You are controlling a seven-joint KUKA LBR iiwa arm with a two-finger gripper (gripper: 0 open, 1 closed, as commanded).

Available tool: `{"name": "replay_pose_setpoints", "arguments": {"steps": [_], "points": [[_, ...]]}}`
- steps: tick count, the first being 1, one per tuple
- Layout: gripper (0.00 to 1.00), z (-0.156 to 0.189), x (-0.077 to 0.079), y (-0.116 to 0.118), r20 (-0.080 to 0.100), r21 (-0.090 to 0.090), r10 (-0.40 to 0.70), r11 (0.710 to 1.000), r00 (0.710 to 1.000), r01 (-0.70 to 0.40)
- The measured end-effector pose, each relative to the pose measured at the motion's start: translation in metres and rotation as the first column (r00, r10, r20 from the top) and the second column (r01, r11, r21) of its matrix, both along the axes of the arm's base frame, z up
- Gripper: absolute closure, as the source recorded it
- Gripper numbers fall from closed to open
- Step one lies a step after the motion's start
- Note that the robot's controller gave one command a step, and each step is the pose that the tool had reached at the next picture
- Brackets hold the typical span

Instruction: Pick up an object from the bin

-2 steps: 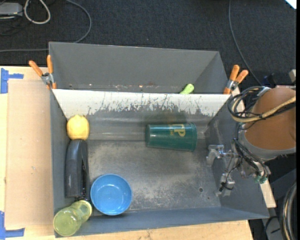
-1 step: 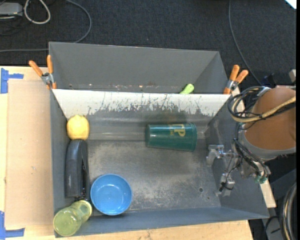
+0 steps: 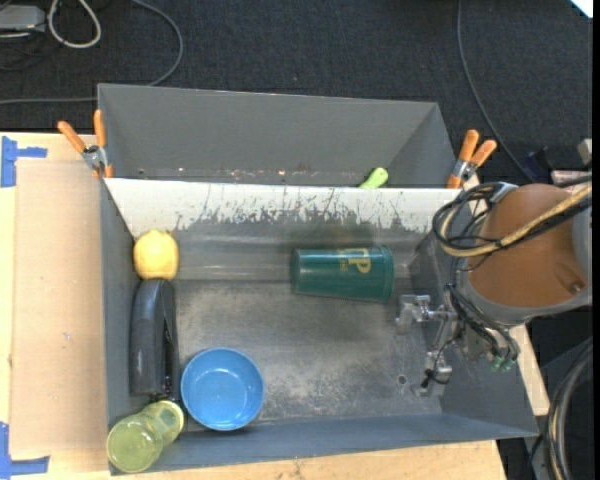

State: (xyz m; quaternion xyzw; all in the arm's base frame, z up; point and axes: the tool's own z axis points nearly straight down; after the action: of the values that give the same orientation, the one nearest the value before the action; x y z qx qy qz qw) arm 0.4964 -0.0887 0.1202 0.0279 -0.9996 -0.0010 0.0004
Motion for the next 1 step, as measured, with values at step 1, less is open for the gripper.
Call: {"name": "replay_pose_setpoints", "arguments": {"steps": [1], "points": [[0.00,-0.0300,-0.0018,-0.0168,0.001,-0.002,-0.053,0.999,0.999,0.053]]}}
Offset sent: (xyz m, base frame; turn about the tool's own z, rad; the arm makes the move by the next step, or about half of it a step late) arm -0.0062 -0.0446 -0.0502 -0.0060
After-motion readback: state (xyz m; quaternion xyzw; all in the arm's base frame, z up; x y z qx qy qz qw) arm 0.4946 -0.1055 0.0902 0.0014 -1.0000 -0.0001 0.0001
